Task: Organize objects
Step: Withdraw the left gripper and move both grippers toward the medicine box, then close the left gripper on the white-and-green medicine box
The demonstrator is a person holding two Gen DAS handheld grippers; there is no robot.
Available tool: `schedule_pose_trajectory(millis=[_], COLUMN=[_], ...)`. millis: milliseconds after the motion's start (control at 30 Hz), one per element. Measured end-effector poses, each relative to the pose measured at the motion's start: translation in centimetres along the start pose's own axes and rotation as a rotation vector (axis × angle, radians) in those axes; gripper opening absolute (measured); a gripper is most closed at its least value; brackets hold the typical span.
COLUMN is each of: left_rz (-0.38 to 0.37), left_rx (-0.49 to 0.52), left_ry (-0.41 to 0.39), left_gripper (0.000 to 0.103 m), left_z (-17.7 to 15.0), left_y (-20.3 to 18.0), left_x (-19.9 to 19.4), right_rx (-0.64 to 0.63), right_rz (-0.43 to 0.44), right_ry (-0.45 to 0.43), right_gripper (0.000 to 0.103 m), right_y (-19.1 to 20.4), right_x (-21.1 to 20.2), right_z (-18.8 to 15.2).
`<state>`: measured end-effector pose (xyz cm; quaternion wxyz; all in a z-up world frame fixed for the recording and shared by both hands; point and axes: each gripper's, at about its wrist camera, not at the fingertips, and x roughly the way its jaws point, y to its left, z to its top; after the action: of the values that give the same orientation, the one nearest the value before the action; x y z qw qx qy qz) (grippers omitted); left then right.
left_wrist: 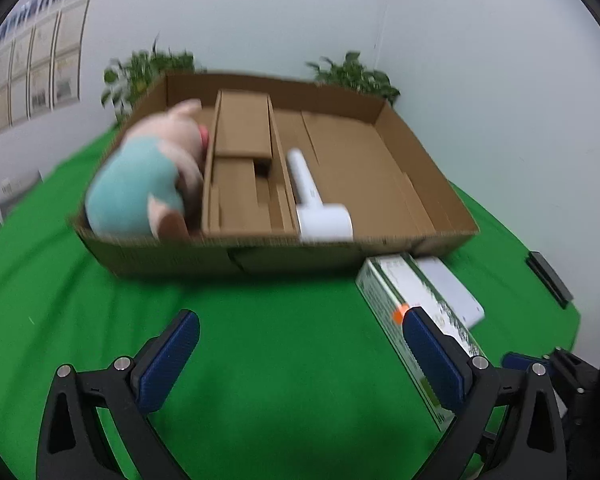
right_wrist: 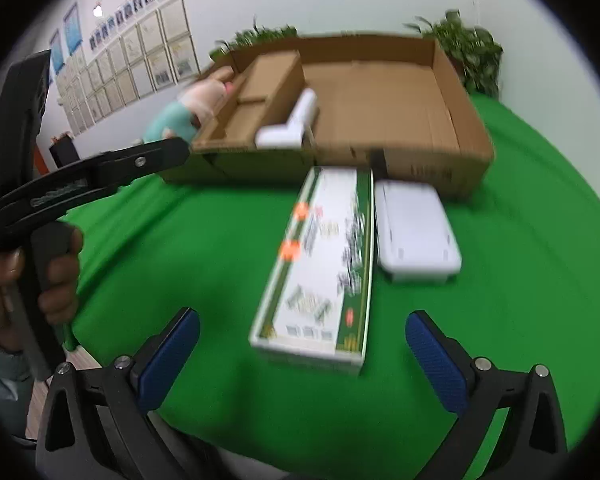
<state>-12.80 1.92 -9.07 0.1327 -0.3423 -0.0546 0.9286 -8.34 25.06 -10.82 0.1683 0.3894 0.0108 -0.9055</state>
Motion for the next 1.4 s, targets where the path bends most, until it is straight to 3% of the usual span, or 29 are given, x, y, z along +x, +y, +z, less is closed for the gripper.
schedule_pose_trajectory(millis=[233, 267, 333, 433, 733, 867, 967, 1400], left_rz=[-0.061, -0.066, -0.078, -0.087, -0.189, -0.319, -0.358, -0.403], left_rx=[-0.036, -0.037, -0.037, -0.03, -0.107, -0.176, -0.202, -0.251], left_ry=[0.037, 0.045, 0.057, 0.075, 0.146, 0.193, 0.218, 0.3], left_gripper=[0.103, 0.103, 0.103, 0.102, 0.101, 0.101, 0.1, 0.073], left_z=[-0.9, -0.9, -1.0, -1.1, -1.5, -1.8, -2.0, -2.6], left_y=[0.4, 0.1, 0.0, -0.4, -0.2, -0.2, -0.4, -1.1], left_x=[1.3, 1.0, 1.2, 1.3, 2.5, 3.4, 4.1, 5.6], right_rx=[-0.063, -0.077, -0.089, -0.085, -0.015, 0.032, 0.036, 0.125], right_rz=[-0.05, -0.064, -0.075, -0.089, -0.026, 0.04, 0.074, 0.255], right_ry=[-0.002, 0.011, 0.032, 0.053, 0.076, 0.097, 0.098, 0.117], right_gripper=[0.1, 0.097, 0.079, 0.069, 0.067, 0.067, 0.067, 0.065], right_y=[1.1, 1.3, 1.5, 1.4, 1.3, 1.5, 2.0, 2.3], right_x=[0.8, 1.1, 1.8, 2.3, 2.0, 2.1, 2.0, 1.6], right_z=[0.7, 0.8, 1.0, 0.9, 0.5, 0.3, 0.3, -0.2])
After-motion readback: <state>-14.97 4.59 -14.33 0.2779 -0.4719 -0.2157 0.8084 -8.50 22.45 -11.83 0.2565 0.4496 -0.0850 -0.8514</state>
